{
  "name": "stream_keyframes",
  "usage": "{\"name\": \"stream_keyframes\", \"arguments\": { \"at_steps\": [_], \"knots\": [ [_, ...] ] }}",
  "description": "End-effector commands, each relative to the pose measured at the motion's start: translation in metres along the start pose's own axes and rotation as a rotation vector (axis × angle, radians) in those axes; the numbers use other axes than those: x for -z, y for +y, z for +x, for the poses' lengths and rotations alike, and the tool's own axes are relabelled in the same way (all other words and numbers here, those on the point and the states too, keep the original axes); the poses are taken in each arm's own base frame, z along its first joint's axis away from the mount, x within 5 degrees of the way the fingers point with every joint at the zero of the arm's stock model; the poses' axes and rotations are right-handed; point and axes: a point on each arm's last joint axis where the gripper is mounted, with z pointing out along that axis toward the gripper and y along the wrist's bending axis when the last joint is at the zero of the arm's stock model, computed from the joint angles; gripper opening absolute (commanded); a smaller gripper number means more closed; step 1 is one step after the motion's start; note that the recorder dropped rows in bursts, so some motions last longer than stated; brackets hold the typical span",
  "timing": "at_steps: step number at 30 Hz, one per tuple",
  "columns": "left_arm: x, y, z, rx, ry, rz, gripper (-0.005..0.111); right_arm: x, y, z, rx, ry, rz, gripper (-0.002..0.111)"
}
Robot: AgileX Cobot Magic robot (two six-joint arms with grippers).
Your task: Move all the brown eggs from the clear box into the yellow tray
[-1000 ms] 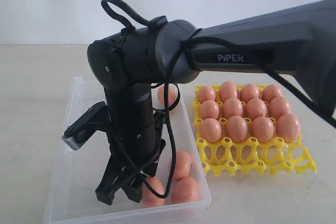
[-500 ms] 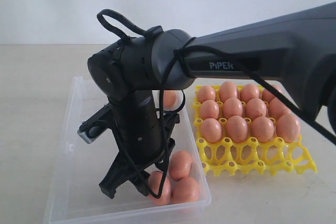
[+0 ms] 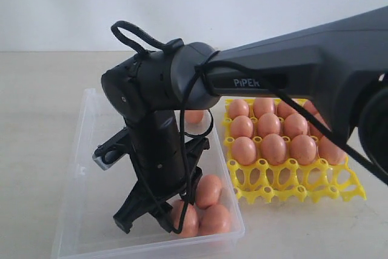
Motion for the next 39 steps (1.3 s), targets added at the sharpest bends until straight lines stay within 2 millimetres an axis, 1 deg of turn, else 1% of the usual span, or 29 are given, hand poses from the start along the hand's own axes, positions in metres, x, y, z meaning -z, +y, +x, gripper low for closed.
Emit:
{"name": "stream_keyframes", "arguments": {
  "at_steps": [1,4,5,7,10,12,13,18,20,21,23,24,25,26,27,28,29,30,31,32,33,36,37,39],
  "knots": [
    [0.0,0.0,0.001,-0.003,-0.005,0.003,0.004,0.0,-0.001,-0.004,0.0,-0.052,0.006,0.0],
    [0.0,0.0,0.001,-0.003,-0.005,0.003,0.004,0.014,-0.001,-0.008,0.001,-0.15,0.006,0.0],
    [0.0,0.0,0.001,-0.003,-0.005,0.003,0.004,0.022,-0.001,-0.01,0.001,-0.21,0.006,0.0],
    [0.0,0.0,0.001,-0.003,-0.005,0.003,0.004,0.042,-0.001,-0.014,-0.015,-0.352,0.003,0.0],
    [0.0,0.0,0.001,-0.003,-0.005,0.003,0.004,0.08,-0.002,-0.018,-0.054,-0.591,0.0,0.0],
    [0.0,0.0,0.001,-0.003,-0.005,0.003,0.004,0.097,-0.003,-0.017,-0.078,-0.683,0.004,0.0],
    [0.0,0.0,0.001,-0.003,-0.005,0.003,0.004,0.102,-0.004,-0.017,-0.083,-0.712,0.009,0.0],
    [0.0,0.0,0.001,-0.003,-0.005,0.003,0.004,0.116,-0.01,-0.016,-0.12,-0.802,0.063,0.0],
    [0.0,0.0,0.001,-0.003,-0.005,0.003,0.004,0.124,-0.014,-0.013,-0.165,-0.881,0.089,0.0],
    [0.0,0.0,0.001,-0.003,-0.005,0.003,0.004,0.128,-0.016,-0.009,-0.197,-0.953,0.098,0.0],
    [0.0,0.0,0.001,-0.003,-0.005,0.003,0.004,0.131,-0.018,0.004,-0.211,-1.048,0.111,0.0],
    [0.0,0.0,0.001,-0.003,-0.005,0.003,0.004,0.13,-0.017,0.016,-0.215,-1.108,0.099,0.0],
    [0.0,0.0,0.001,-0.003,-0.005,0.003,0.004,0.13,-0.018,0.025,-0.159,-1.144,0.135,0.0],
    [0.0,0.0,0.001,-0.003,-0.005,0.003,0.004,0.127,-0.017,0.035,-0.119,-1.168,0.149,0.0],
    [0.0,0.0,0.001,-0.003,-0.005,0.003,0.004,0.122,-0.018,0.052,-0.086,-1.174,0.187,0.0],
    [0.0,0.0,0.001,-0.003,-0.005,0.003,0.004,0.117,-0.021,0.063,-0.087,-1.17,0.228,0.0],
    [0.0,0.0,0.001,-0.003,-0.005,0.003,0.004,0.108,-0.025,0.076,-0.123,-1.158,0.255,0.0],
    [0.0,0.0,0.001,-0.003,-0.005,0.003,0.004,0.106,-0.032,0.093,-0.147,-1.171,0.345,0.0],
    [0.0,0.0,0.001,-0.003,-0.005,0.003,0.004,0.096,-0.038,0.106,-0.211,-1.169,0.394,0.0],
    [0.0,0.0,0.001,-0.003,-0.005,0.003,0.004,0.092,-0.044,0.12,-0.29,-1.176,0.44,0.0],
    [0.0,0.0,0.001,-0.003,-0.005,0.003,0.004,0.083,-0.054,0.138,-0.396,-1.16,0.53,0.0],
    [0.0,0.0,0.001,-0.003,-0.005,0.003,0.004,0.067,-0.069,0.177,-0.545,-1.133,0.717,0.0],
    [0.0,0.0,0.001,-0.003,-0.005,0.003,0.004,0.063,-0.072,0.186,-0.586,-1.133,0.74,0.0],
    [0.0,0.0,0.001,-0.003,-0.005,0.003,0.004,0.05,-0.071,0.201,-0.678,-1.149,0.674,0.0]
  ]
}}
